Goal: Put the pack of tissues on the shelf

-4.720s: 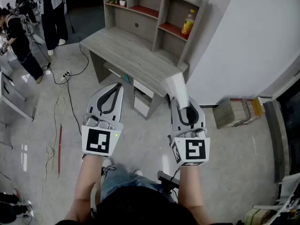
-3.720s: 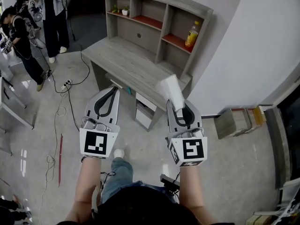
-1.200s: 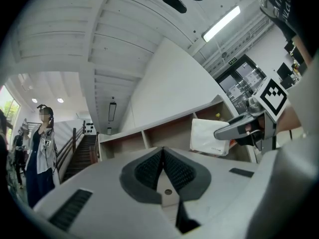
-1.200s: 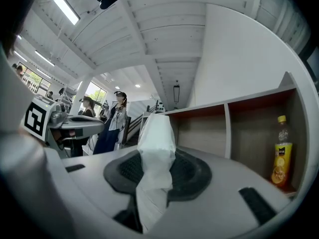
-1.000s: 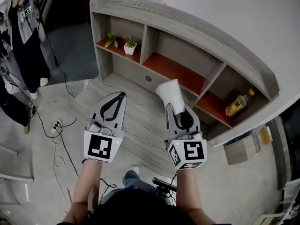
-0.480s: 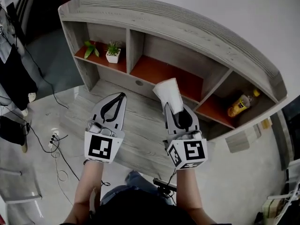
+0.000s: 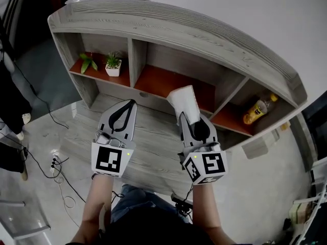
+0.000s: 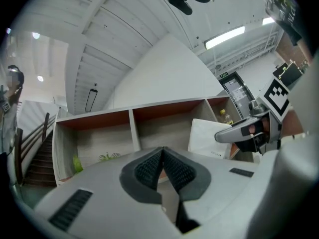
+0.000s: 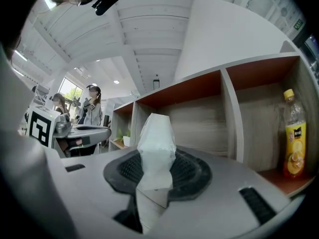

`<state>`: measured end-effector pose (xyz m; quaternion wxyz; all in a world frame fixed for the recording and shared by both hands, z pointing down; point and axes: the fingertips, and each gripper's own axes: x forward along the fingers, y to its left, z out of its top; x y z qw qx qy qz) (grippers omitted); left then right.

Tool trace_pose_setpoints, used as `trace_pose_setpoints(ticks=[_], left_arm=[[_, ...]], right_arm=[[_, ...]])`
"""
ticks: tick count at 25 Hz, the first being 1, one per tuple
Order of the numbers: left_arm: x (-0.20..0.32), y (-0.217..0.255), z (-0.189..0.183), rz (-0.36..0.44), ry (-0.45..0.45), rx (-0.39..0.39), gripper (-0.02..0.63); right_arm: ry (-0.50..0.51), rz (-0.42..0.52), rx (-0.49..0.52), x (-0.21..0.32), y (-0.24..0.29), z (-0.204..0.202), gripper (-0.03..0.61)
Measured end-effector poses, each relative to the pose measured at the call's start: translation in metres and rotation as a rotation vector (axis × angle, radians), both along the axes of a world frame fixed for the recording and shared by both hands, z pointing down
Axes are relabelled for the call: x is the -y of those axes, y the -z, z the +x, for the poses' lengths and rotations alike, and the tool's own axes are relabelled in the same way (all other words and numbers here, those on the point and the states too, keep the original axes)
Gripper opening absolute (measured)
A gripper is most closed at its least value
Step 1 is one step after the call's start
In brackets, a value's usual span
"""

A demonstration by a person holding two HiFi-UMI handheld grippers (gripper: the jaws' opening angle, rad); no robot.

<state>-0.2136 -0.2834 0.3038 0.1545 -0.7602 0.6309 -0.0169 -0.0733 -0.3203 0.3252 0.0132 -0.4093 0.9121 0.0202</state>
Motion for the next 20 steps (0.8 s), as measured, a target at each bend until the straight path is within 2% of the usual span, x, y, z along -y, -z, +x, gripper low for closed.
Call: trace_pose_setpoints(ticks=[12,14,20], left_arm=[[0.026,0.024,-0.026,0.024,-0.098,-0.002,0.011],[0.029,0.025,-0.028,0.028,-0.111,0.000,0.011],[0.035,0.024,-0.027,0.028,-0.153,0.011,0.011]], right_arm=[[-0.086,-0.123,0.171,0.025,0.010,-0.016,0.126],[-0.081,-0.186,0.268,0.031,0.010,-0.017,0.126],[-0.057,-0.464,0.656,0.050,-0.010,-0.026,0.126]])
